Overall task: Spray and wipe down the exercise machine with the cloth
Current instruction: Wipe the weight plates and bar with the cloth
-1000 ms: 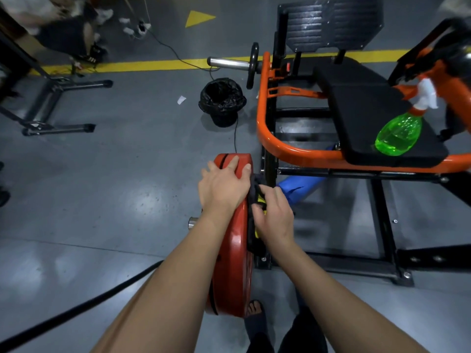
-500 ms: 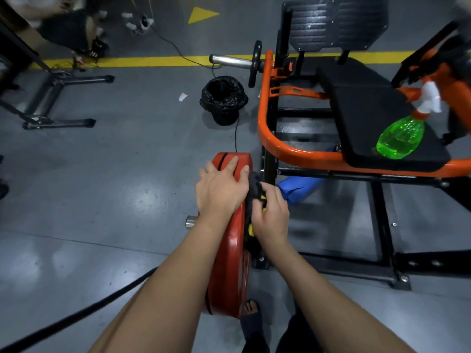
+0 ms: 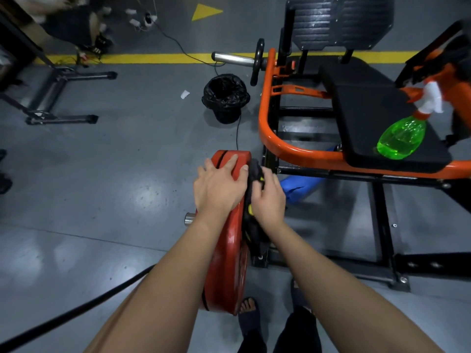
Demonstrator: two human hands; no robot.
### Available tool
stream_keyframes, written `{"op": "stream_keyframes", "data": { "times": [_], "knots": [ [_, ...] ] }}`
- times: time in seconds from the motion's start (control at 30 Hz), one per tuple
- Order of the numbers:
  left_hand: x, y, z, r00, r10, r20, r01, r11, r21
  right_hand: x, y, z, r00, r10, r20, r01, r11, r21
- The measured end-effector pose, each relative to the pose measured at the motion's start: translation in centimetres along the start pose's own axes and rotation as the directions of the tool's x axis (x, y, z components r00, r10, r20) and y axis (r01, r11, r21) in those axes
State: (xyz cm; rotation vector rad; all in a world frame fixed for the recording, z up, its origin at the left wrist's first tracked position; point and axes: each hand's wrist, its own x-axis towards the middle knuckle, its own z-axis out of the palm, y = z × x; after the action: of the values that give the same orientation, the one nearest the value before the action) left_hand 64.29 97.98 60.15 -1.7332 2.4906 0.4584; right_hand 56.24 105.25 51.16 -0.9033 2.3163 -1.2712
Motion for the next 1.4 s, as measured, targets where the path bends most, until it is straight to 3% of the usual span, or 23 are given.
{"op": "stream_keyframes", "data": {
  "times": [0.13, 0.23, 0.3, 0.53, 0.73, 1.2, 1.27, 1.4],
  "knots": [
    [0.2, 0.0, -0.1, 1.000, -0.007, 0.015, 0.007, 1.000, 0.007, 2.2, -0.3, 0.7, 0.994, 0.110, 0.025, -0.110, 0.994, -0.003],
    [0.2, -0.1, 0.0, 1.000, 0.002, 0.013, -0.002, 1.000, 0.000, -2.1, -0.3, 0.0, 0.993, -0.060, -0.100, 0.063, 0.998, 0.023],
    [0.2, -0.2, 0.1, 1.000, 0.005, 0.006, -0.005, 1.000, -0.004, -3.9, 0.4, 0.0, 0.983, -0.154, -0.100, 0.153, 0.988, -0.020],
    [0.5, -0.1, 0.1, 1.000, 0.002, 0.011, -0.002, 1.000, -0.009, 1.6, -0.4, 1.0, 0.996, 0.086, -0.010, -0.086, 0.995, -0.051],
    [0.4, -0.3, 0.1, 1.000, 0.023, 0.008, -0.023, 1.000, -0.007, -2.8, 0.8, 0.5, 0.992, -0.102, -0.075, 0.095, 0.991, -0.090],
    [-3.8, -1.2, -0.1, 1.000, 0.013, 0.002, -0.013, 0.999, -0.043, -2.6, -0.8, -0.1, 0.997, -0.046, -0.057, 0.036, 0.985, -0.167],
    [-5.0, -1.6, -0.4, 1.000, -0.016, 0.016, 0.018, 0.993, -0.117, -2.6, -0.8, 0.0, 0.997, -0.046, -0.059, 0.036, 0.984, -0.173],
    [-3.6, -0.5, -2.4, 0.968, -0.186, 0.168, 0.215, 0.960, -0.178, -2.5, -0.5, 0.2, 0.995, -0.072, -0.066, 0.056, 0.977, -0.207]
  ]
}}
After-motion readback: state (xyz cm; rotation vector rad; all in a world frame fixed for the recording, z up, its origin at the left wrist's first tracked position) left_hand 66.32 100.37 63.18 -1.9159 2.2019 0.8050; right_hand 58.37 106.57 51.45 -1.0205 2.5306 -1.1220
